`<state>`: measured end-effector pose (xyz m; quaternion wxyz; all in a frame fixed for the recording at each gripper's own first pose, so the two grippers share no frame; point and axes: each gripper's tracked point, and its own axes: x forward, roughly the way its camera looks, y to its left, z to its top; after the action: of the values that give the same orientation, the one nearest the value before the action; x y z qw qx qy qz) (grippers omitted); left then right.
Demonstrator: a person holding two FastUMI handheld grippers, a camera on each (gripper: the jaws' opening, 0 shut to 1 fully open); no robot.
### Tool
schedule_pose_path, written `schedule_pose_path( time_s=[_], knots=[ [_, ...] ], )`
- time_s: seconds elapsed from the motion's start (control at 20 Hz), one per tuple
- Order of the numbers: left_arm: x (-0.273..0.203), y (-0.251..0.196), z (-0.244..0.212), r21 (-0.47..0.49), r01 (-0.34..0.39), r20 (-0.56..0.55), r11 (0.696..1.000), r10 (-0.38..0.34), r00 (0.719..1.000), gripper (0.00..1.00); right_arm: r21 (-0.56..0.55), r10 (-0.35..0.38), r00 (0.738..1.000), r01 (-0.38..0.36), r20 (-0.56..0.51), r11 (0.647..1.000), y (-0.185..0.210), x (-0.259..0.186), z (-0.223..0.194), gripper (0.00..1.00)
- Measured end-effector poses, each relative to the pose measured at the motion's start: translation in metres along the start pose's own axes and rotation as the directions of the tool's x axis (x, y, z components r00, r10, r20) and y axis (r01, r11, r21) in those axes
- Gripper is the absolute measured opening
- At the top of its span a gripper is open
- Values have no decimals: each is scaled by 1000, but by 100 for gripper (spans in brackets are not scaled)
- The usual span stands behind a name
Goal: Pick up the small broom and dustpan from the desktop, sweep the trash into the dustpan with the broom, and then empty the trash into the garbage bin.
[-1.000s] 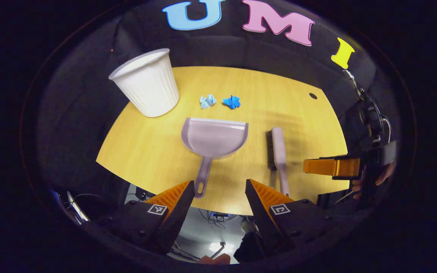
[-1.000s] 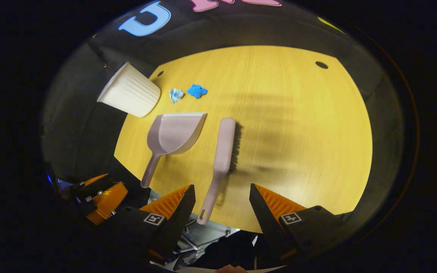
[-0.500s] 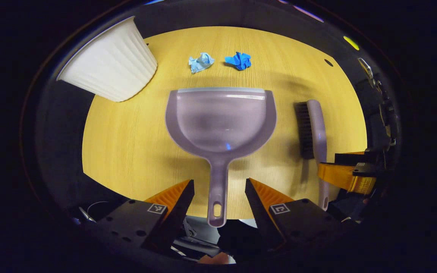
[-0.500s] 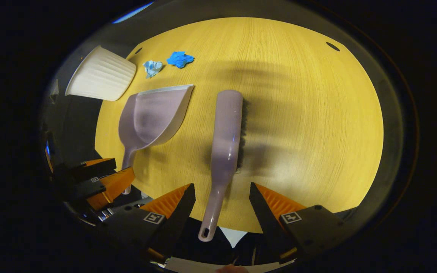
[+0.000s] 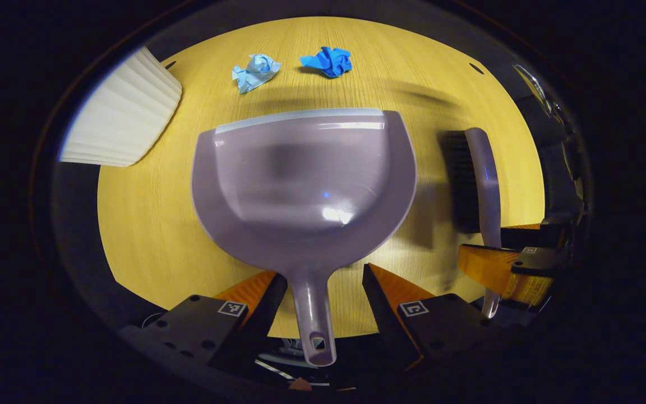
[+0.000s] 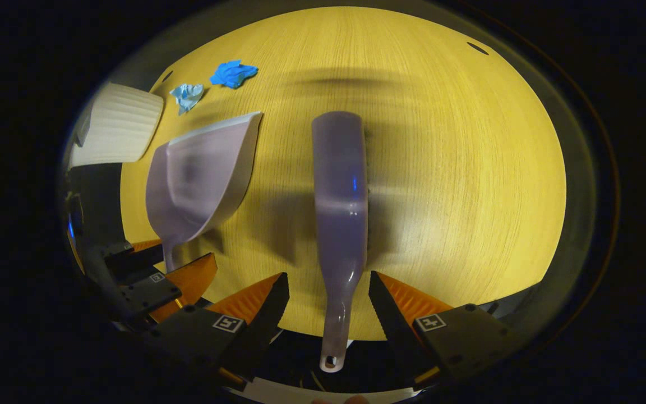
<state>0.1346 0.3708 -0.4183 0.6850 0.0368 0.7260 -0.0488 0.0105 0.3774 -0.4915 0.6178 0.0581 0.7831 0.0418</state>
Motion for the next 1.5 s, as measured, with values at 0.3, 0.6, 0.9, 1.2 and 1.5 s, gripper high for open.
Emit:
schedule_pose_path(
  time_s=[0.3,0.6,0.9,1.2,1.5],
  knots=[
    [8,13,10,-11,-14,-5,1000,14,1000,55,12,-19,1000,19,-23,1000,-6,10,8,60],
    [11,13,18,33,-5,3,999,5,1000,32,-31,-11,1000,10,-28,999,0,8,16,35],
    [9,16,16,61,6,1,998,-6,1000,26,-80,25,999,-23,23,997,2,9,30,20],
    [4,24,13,79,15,34,997,-18,999,26,-137,20,993,-4,115,991,1,-18,67,20],
    [-5,53,12,111,-35,56,993,29,998,24,-258,-12,977,69,214,964,9,-41,163,20]
  ],
)
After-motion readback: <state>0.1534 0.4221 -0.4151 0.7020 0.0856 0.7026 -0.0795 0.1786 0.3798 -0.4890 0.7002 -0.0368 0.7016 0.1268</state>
